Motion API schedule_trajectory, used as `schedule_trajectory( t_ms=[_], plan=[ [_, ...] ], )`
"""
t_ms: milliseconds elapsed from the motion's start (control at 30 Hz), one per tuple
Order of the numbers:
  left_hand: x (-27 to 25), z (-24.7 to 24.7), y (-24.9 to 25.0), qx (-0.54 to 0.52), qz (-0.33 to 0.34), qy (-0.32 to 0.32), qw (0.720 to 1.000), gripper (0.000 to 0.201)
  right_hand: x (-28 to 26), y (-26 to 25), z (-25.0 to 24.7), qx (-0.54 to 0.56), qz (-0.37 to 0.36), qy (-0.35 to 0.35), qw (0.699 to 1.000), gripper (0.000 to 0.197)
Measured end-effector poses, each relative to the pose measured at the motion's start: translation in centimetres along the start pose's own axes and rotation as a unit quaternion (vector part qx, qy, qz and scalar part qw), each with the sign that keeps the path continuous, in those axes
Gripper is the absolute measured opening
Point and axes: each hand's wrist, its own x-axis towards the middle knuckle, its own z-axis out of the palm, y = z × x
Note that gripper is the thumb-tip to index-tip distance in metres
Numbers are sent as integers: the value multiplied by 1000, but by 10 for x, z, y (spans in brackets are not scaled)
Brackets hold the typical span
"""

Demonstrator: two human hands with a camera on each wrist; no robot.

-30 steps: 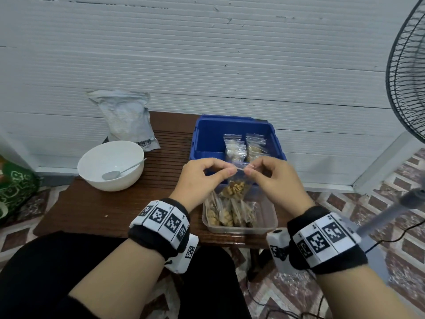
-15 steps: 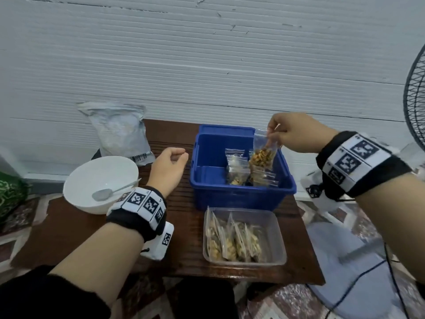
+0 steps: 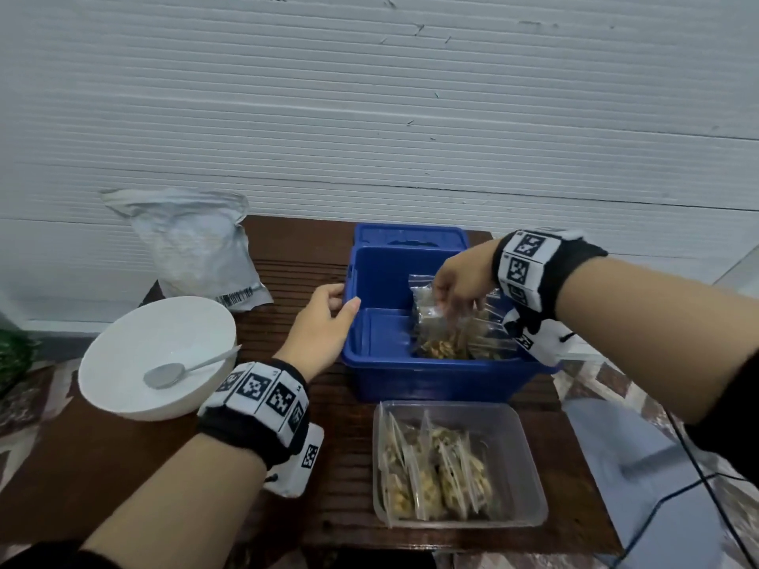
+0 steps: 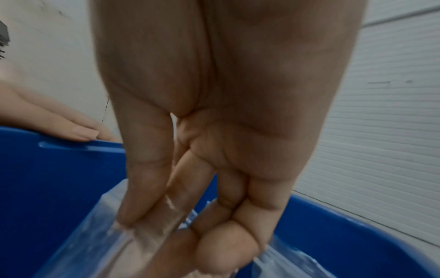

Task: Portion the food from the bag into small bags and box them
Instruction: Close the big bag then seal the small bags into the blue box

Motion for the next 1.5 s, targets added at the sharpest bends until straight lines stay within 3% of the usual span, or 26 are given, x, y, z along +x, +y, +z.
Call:
schedule_trajectory(
  t_ms=[233,600,733,800,967,1233,1333,1500],
  plan=[
    [0,-1,-3,-21,-4,-13,1000,43,19,-7,7,15,-2,-70,997,15],
    [-1,-2,-5,-19,-14,-15,1000,43,21,-8,13,-102,47,31,993,7],
    [-4,-1,-4,-19,-19,-4,1000,44,9,-13,7,-60,36,37,997,9],
    [-6,-1,-3,-9,-18,4,1000,45,-1,-18,5,-26,17,66,997,3],
    [-16,1,3,27,-10,1,1000,44,-28,-28,10,48,-36,151,987,12],
    [-52,3,8,73,9,-15,997,54,-88,-47,71,116,-64,224,966,22],
    [-67,4,7,91,23,-25,995,53,-102,-46,107,111,-35,248,962,27],
    [-89,7,4,67,50,-38,996,41,-112,-38,167,158,38,254,954,19]
  ],
)
